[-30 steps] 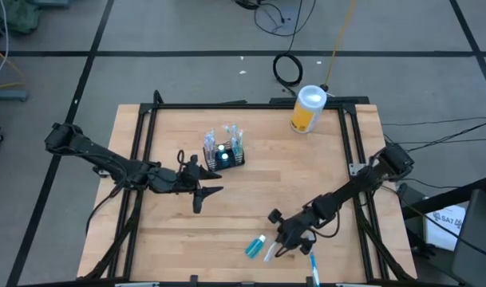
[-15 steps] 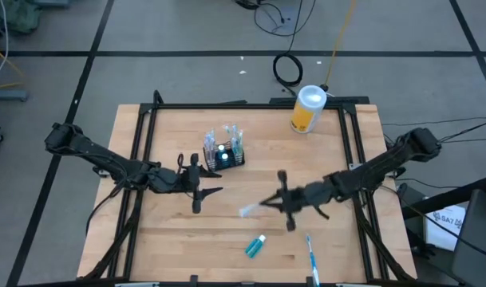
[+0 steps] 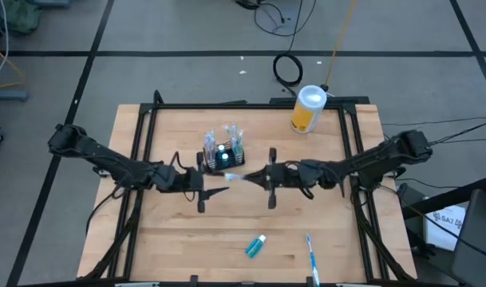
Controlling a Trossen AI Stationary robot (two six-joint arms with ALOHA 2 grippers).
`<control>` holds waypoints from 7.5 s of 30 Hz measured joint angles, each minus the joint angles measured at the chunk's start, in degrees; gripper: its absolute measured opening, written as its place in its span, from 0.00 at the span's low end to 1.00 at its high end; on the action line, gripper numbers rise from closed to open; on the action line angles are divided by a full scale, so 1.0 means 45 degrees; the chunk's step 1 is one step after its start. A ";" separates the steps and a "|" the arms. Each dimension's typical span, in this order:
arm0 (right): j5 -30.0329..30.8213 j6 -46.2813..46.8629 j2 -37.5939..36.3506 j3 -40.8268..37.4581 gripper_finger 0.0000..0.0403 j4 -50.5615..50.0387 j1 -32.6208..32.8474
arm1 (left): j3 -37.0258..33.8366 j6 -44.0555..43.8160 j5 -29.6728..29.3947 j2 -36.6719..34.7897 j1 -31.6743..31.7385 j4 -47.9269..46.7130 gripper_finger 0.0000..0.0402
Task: Pick & Place toothbrushing station
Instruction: Put the blue toothbrush into the black mesh organizer, then put the blue mouthwash into the black mesh organizer
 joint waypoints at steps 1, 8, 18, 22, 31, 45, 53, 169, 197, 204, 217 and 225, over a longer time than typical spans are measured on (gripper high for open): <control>-0.0512 0.0103 0.0112 -0.0008 0.00 0.0202 -0.0169 | 0.0000 0.0000 -0.0001 0.0090 0.0132 0.0400 0.47; -0.2069 0.0970 0.0498 -0.0005 0.00 0.0903 -0.0920 | 0.0000 -0.0568 0.1272 0.0504 0.1016 0.1236 0.47; -0.2126 0.0968 0.0502 -0.0005 0.00 0.0728 -0.1025 | 0.0000 -0.1017 0.2578 0.0687 0.1812 0.2187 0.47; -0.2117 0.0877 0.0497 -0.0005 0.00 0.0751 -0.1010 | 0.0000 -0.1587 0.2587 0.0696 0.2172 0.2103 0.47; -0.2099 0.0877 0.0497 -0.0005 0.00 0.0531 -0.1030 | 0.0000 -0.1579 0.3614 0.0696 0.2286 0.2463 0.47; -0.2077 0.0834 0.0497 -0.0005 0.00 0.0553 -0.1030 | 0.0000 -0.1831 0.3581 0.0696 0.2497 0.2410 0.19; -0.1946 0.0829 0.0497 -0.0005 0.02 0.0462 -0.1045 | 0.0000 -0.1793 0.3584 0.0696 0.2510 0.2360 0.03; 0.1194 0.1309 0.0487 -0.0005 0.42 -0.2202 -0.1667 | 0.0000 -0.5895 -0.0297 -0.2371 0.5867 -0.9420 0.36; -0.0884 0.2459 0.0497 -0.0010 0.42 -0.3835 -0.1667 | 0.0005 -0.5398 0.0956 -0.2180 0.0933 -0.4300 0.42; -0.4422 0.1646 0.0885 -0.0010 0.42 -0.4963 -0.0263 | 0.0005 -0.6019 0.0950 -0.1518 0.0263 -0.3593 0.42; -0.4899 0.1506 0.4516 -0.0058 0.50 -0.2591 0.2593 | 0.0005 -0.6290 0.0897 -0.1523 0.0053 -0.3670 0.42; -0.4799 0.1515 0.5082 -0.0058 0.53 -0.3193 0.2758 | 0.0005 -0.6306 0.0902 -0.1523 0.0048 -0.3719 0.42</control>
